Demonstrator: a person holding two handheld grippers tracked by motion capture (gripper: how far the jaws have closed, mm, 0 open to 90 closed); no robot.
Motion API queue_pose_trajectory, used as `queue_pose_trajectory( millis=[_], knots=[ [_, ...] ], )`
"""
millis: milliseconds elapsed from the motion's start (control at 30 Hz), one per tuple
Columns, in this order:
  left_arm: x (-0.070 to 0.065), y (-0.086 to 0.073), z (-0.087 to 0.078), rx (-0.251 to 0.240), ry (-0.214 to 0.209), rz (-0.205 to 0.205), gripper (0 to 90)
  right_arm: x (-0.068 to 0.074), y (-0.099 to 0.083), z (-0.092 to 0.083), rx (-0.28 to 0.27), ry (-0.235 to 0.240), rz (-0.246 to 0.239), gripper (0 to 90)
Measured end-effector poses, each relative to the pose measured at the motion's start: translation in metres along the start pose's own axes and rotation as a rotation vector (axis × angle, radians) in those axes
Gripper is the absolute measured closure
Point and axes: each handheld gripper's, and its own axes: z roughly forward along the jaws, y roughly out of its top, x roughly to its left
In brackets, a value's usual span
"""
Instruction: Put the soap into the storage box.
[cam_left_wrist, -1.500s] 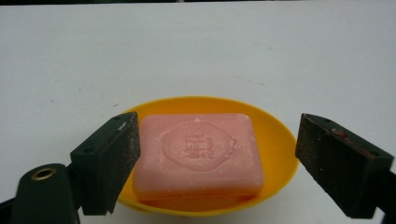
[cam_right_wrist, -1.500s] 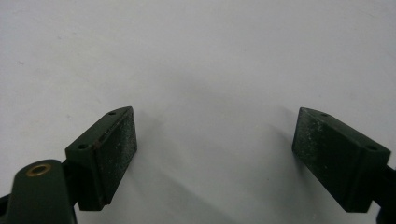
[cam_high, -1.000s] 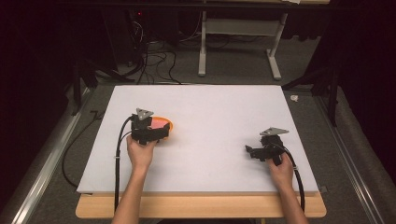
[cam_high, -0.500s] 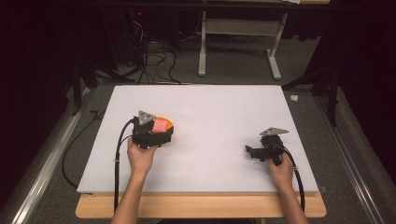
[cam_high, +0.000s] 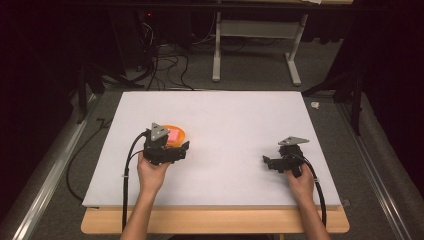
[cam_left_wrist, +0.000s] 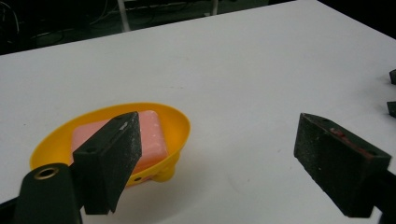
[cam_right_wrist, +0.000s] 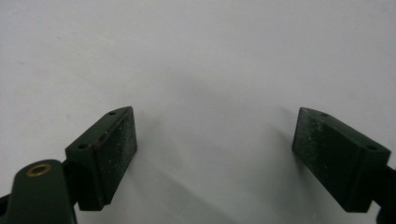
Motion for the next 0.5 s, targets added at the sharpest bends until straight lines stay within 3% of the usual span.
queue_pose_trajectory(
  millis=[500],
  knots=[
    [-0.0085, -0.0078, -0.0080, -0.012, -0.051, 0.007, 15.6, -0.0001, 0.0000, 0.0000, 0.000, 0.001, 0.001, 14.5]
  ],
)
